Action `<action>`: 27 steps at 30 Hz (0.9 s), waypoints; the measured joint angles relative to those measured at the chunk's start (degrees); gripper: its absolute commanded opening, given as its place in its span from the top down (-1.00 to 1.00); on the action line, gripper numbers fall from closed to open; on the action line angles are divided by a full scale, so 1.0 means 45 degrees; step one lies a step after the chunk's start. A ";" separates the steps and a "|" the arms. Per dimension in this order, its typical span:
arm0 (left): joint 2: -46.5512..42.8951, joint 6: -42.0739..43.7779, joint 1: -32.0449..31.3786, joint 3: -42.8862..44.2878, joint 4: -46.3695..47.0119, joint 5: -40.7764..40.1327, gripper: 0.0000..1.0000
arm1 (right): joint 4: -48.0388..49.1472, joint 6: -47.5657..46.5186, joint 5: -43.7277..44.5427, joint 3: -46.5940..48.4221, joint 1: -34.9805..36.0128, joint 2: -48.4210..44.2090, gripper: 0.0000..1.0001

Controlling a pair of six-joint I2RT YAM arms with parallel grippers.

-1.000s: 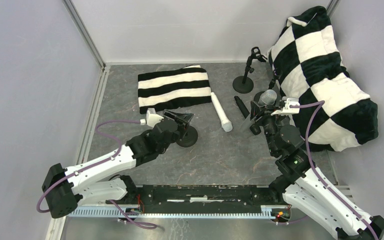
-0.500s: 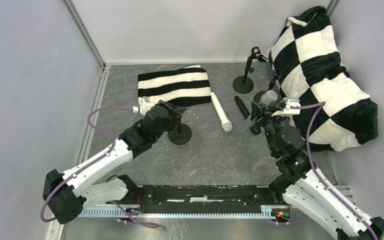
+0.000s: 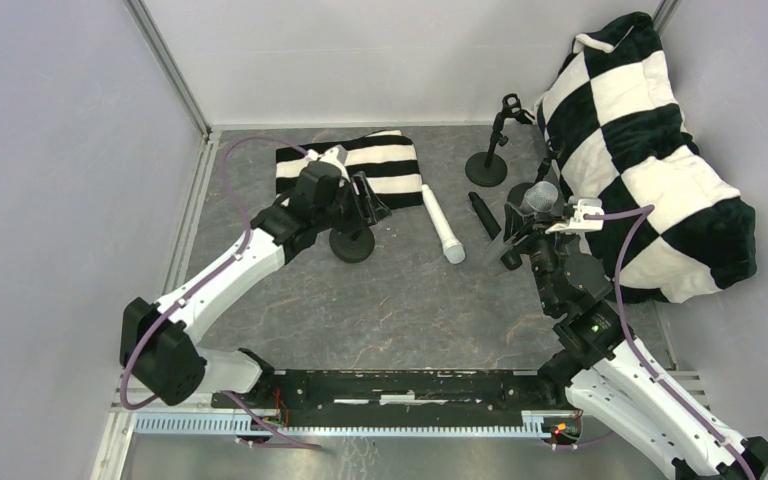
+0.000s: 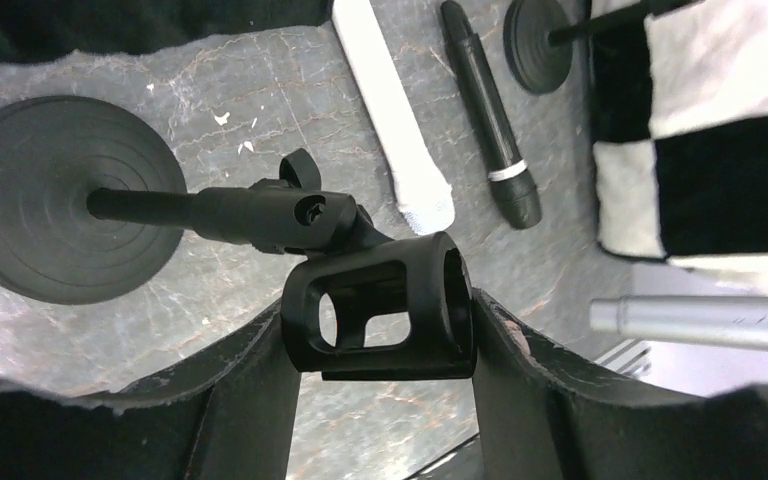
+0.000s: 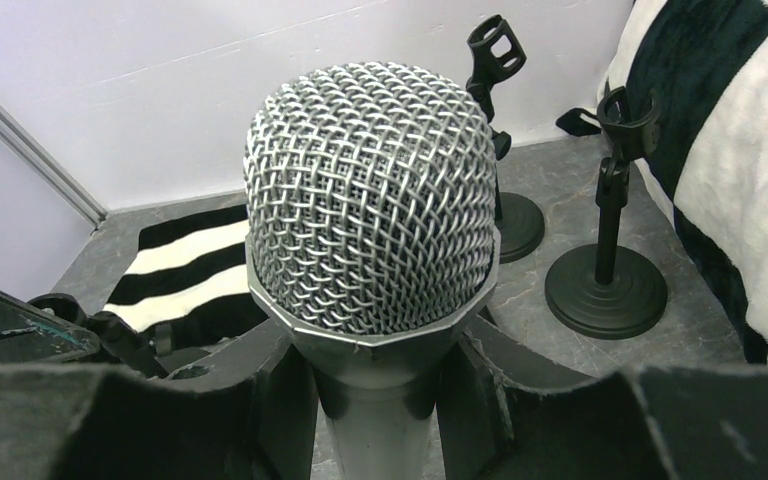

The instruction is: Attach the microphones to the stand

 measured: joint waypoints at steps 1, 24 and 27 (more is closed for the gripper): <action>0.0223 0.0452 0.0000 0.0296 -0.0243 0.0175 0.77 | -0.0010 0.0000 0.0000 0.0000 0.0005 -0.0010 1.00; 0.2429 0.6436 0.0631 0.4274 -0.5693 -0.2249 0.00 | -0.0199 0.0087 -0.0141 0.0000 0.0000 0.0316 1.00; 0.2832 0.6761 0.0651 0.4503 -0.6261 -0.2351 -0.38 | -0.0257 0.0131 -0.0165 0.0000 0.0005 0.0321 1.00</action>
